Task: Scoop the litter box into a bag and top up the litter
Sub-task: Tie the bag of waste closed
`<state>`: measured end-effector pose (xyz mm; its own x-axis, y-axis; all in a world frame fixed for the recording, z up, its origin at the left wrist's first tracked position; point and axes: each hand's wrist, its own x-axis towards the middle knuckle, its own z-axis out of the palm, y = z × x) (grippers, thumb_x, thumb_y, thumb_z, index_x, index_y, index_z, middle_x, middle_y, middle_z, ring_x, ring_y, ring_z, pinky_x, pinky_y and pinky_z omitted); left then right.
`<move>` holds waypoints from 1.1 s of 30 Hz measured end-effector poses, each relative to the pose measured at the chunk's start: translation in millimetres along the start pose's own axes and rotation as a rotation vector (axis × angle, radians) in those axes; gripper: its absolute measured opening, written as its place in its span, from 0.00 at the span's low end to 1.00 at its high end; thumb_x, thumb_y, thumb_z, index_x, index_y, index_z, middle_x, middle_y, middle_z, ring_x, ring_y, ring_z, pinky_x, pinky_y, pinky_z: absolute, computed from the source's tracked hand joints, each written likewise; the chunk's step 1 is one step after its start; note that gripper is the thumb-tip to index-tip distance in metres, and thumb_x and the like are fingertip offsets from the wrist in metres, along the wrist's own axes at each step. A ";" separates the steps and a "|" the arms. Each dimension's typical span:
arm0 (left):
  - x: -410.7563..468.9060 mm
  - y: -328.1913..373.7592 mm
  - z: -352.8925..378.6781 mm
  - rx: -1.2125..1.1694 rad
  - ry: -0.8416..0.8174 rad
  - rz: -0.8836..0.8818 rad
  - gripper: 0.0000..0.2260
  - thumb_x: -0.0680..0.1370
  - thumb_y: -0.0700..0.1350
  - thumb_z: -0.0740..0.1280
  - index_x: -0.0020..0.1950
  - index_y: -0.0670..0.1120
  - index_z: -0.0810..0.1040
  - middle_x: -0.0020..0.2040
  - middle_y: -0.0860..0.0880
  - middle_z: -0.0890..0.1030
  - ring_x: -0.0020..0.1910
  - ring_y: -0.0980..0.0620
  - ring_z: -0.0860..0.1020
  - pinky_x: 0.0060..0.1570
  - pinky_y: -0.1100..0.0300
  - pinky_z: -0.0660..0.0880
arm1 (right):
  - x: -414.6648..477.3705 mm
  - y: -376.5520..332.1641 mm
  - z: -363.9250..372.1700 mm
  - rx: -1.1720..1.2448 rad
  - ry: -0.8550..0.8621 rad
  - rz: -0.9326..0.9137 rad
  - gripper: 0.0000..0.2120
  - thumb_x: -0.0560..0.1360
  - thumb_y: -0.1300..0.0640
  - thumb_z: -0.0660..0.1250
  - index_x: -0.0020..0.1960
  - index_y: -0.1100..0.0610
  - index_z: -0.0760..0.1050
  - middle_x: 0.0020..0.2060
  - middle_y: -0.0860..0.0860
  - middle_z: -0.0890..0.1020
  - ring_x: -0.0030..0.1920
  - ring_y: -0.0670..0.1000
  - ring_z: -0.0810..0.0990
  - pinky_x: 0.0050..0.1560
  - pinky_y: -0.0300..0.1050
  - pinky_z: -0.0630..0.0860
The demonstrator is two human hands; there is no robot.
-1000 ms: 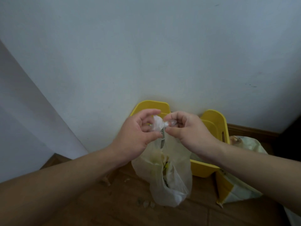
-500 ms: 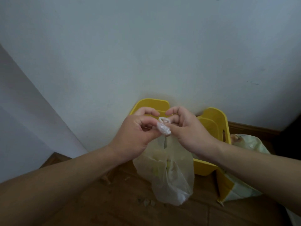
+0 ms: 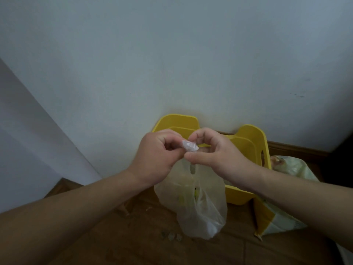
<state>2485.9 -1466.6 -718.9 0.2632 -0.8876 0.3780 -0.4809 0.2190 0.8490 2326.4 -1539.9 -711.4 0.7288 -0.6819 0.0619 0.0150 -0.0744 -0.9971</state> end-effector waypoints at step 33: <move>-1.9 3.6 4.0 0.448 -0.046 0.207 0.08 0.70 0.40 0.77 0.43 0.49 0.81 0.33 0.54 0.71 0.33 0.57 0.70 0.34 0.69 0.64 | 8.6 12.0 -5.6 -0.406 0.022 0.094 0.15 0.77 0.52 0.69 0.33 0.55 0.78 0.24 0.45 0.74 0.26 0.43 0.68 0.29 0.41 0.64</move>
<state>2480.3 -1465.7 -718.0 0.0921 -0.8629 0.4969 -0.8343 0.2055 0.5115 2329.1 -1550.7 -722.6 0.6993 -0.7144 -0.0230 -0.3247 -0.2890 -0.9006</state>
